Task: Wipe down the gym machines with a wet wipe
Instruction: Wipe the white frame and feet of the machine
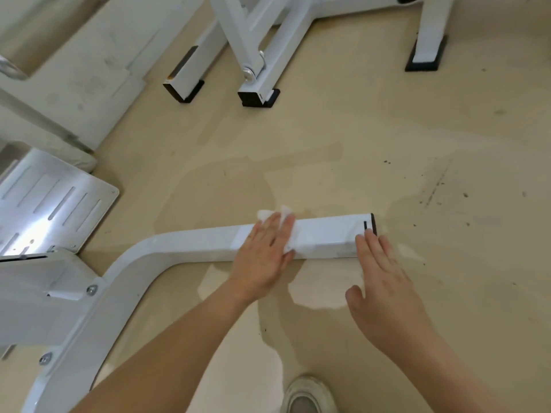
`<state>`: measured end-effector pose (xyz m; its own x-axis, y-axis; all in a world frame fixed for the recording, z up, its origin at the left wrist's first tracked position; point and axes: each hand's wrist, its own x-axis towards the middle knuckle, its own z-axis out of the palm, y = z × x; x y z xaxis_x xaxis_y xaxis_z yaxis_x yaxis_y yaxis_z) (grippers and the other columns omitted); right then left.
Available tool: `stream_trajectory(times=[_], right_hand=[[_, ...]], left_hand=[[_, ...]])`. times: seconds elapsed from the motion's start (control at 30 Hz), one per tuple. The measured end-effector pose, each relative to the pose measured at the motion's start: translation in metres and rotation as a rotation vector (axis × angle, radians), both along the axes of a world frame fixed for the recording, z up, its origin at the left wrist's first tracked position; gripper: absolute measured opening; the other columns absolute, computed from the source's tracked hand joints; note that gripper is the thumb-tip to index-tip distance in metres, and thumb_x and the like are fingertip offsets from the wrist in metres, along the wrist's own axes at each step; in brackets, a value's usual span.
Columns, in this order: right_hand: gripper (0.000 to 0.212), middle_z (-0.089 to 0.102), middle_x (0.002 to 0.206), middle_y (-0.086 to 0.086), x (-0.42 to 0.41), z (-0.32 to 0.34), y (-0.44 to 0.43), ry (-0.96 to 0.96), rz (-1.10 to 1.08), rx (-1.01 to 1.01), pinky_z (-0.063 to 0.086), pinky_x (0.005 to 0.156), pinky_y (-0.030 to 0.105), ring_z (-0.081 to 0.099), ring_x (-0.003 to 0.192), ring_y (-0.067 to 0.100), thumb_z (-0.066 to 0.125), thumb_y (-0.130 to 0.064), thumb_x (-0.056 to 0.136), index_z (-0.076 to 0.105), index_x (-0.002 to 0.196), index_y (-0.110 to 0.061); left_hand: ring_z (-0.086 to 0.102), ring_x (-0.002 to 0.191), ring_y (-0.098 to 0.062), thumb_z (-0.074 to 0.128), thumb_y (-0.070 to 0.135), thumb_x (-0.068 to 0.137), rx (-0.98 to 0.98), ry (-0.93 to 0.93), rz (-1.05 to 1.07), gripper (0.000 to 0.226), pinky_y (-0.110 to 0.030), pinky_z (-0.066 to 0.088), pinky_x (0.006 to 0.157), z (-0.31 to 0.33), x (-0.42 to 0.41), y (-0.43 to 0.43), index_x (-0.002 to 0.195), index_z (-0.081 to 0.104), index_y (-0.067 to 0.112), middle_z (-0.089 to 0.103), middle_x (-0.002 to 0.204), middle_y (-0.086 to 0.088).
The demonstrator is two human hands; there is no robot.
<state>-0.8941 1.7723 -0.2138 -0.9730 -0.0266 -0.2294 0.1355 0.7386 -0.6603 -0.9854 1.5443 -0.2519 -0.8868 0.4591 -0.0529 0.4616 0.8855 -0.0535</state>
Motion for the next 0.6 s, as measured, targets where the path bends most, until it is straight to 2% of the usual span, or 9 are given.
stream_trajectory(times=[0.07,0.13,0.23,0.27,0.33,0.4,0.5,0.53,0.6], right_hand=[[0.078,-0.013,0.161,-0.006,0.0,0.002,0.001,-0.011,0.012,-0.006,0.006,0.119,0.028,-0.016,0.147,0.009,0.042,-0.015,0.091,-0.004,0.154,-0.018],[0.076,-0.011,0.161,-0.007,-0.002,0.001,0.002,0.014,0.011,-0.033,0.003,0.118,0.024,-0.015,0.147,0.008,0.042,-0.014,0.092,-0.002,0.154,-0.018],[0.07,0.013,0.161,-0.003,0.0,-0.003,-0.002,0.125,-0.079,-0.1,0.007,0.11,0.013,0.007,0.148,0.011,0.048,-0.005,0.089,0.02,0.153,-0.014],[0.064,0.031,0.154,0.0,0.001,-0.003,-0.004,0.179,-0.18,-0.152,0.015,0.108,0.013,0.025,0.142,0.014,0.051,-0.001,0.086,0.035,0.147,-0.013],[0.042,0.058,0.123,0.001,0.002,-0.002,-0.005,0.177,-0.422,-0.335,0.038,0.095,0.022,0.052,0.112,0.014,0.056,-0.001,0.085,0.059,0.123,-0.017],[0.017,0.067,0.094,0.0,-0.005,0.0,-0.006,-0.011,-0.622,-0.655,0.051,0.08,0.035,0.063,0.087,0.017,0.06,-0.01,0.087,0.06,0.1,-0.021],[0.012,0.068,0.09,0.016,-0.014,0.0,-0.008,-0.316,-0.763,-1.059,0.059,0.076,0.037,0.068,0.078,0.025,0.066,-0.015,0.088,0.059,0.096,-0.009],[0.013,0.067,0.093,0.022,-0.016,0.0,-0.01,-0.385,-0.779,-1.18,0.059,0.074,0.032,0.068,0.078,0.025,0.064,-0.012,0.09,0.061,0.098,-0.002],[0.018,0.07,0.098,0.021,-0.019,0.003,-0.014,-0.463,-0.795,-1.37,0.057,0.067,0.026,0.069,0.08,0.021,0.058,-0.009,0.094,0.064,0.105,0.004]], left_hand=[[0.026,0.144,-0.029,0.034,0.038,0.099,-0.023,0.014,0.088,0.063,-0.042,0.02,0.117,-0.001,0.006,-0.022,0.153,0.01,0.017,0.028,0.155,-0.016],[0.027,0.143,-0.034,0.052,0.019,0.093,-0.026,0.051,0.138,0.072,-0.049,0.027,0.115,-0.002,0.009,-0.017,0.151,0.011,0.01,0.031,0.153,-0.022],[0.021,0.145,-0.033,0.057,0.002,0.079,0.039,0.046,0.124,0.085,-0.045,0.013,0.117,-0.004,0.022,0.04,0.151,0.012,0.005,0.026,0.155,-0.021],[0.015,0.147,-0.03,0.052,0.007,0.082,0.085,0.019,0.071,0.081,-0.043,0.007,0.118,-0.005,0.029,0.065,0.152,0.009,0.007,0.021,0.157,-0.019],[-0.001,0.149,-0.021,0.042,0.023,0.09,0.132,-0.068,-0.058,0.076,-0.04,-0.002,0.12,0.0,0.04,0.104,0.153,0.002,0.011,0.007,0.161,-0.01],[-0.009,0.148,-0.014,0.047,0.022,0.09,0.189,-0.199,-0.116,0.079,-0.038,-0.004,0.121,0.013,0.042,0.12,0.154,0.002,0.013,0.0,0.162,-0.002],[0.023,0.14,0.006,0.048,-0.003,0.08,0.684,-0.491,0.118,0.083,-0.02,0.02,0.115,0.04,0.039,0.112,0.151,0.02,0.028,0.023,0.151,0.021],[0.031,0.13,0.016,0.046,-0.008,0.077,0.823,-0.499,0.197,0.084,-0.012,0.027,0.108,0.044,0.04,0.109,0.148,0.027,0.033,0.031,0.145,0.027],[0.041,0.123,0.013,0.048,-0.008,0.076,0.964,-0.377,0.303,0.072,-0.015,0.036,0.103,0.045,0.045,0.108,0.137,0.045,0.029,0.046,0.135,0.022]])
